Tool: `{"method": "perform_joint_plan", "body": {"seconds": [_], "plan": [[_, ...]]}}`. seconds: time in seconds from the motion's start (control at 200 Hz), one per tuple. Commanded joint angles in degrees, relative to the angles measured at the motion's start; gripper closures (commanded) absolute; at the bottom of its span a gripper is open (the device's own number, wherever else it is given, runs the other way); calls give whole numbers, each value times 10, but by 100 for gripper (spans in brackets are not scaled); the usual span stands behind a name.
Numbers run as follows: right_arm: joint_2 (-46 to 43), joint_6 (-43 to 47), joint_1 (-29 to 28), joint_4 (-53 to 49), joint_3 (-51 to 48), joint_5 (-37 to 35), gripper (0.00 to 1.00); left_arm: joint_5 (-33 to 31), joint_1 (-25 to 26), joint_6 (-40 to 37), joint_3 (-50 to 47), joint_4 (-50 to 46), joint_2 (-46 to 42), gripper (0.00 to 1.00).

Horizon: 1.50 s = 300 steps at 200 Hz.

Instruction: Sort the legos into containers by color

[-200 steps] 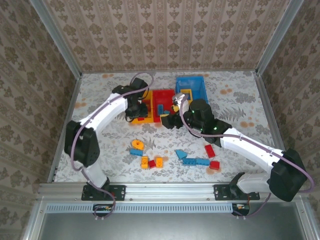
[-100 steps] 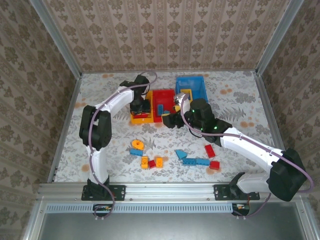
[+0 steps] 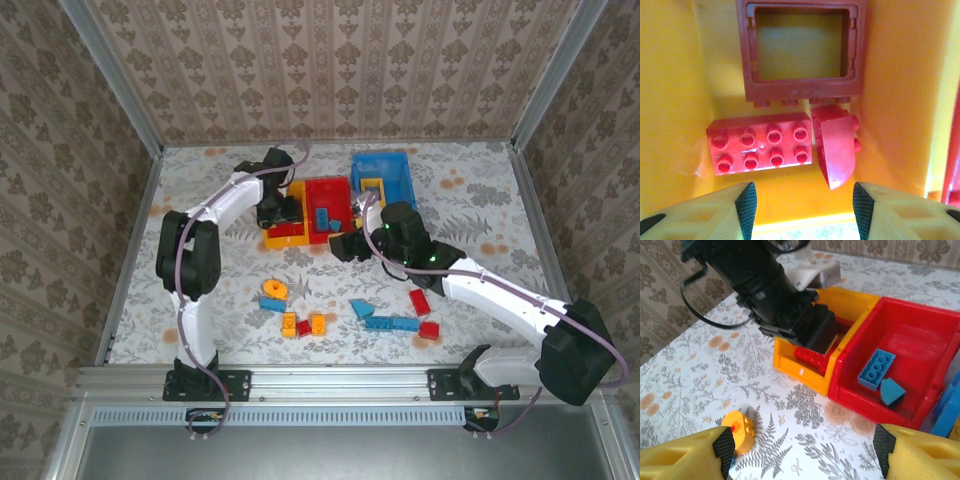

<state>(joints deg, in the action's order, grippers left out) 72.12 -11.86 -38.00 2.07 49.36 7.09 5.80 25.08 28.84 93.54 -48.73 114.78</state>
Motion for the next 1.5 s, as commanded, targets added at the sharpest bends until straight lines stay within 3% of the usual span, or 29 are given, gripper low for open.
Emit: {"method": "perform_joint_plan", "body": {"seconds": [0.0, 0.165, 0.31, 0.53, 0.76, 1.125, 1.495], "plan": [[-25, 24, 0, -48, -12, -11, 25, -12, -2, 16, -20, -8, -62, 45], [-9, 129, -67, -135, 2, -13, 26, -43, 7, 40, -93, 3, -157, 43], [51, 173, -138, -120, 16, 8, 26, -76, 40, 79, -203, 13, -290, 42], [230, 141, -170, -86, 120, 36, 25, -121, 52, 133, -333, -29, -510, 41], [362, 106, -176, -112, 227, 23, 22, -145, 53, 144, -376, -87, -679, 39], [476, 64, -177, -153, 355, 32, 24, -139, 53, 150, -376, -122, -751, 39], [513, 50, -176, -198, 391, 18, 31, -129, 53, 144, -379, -126, -776, 38]]}}
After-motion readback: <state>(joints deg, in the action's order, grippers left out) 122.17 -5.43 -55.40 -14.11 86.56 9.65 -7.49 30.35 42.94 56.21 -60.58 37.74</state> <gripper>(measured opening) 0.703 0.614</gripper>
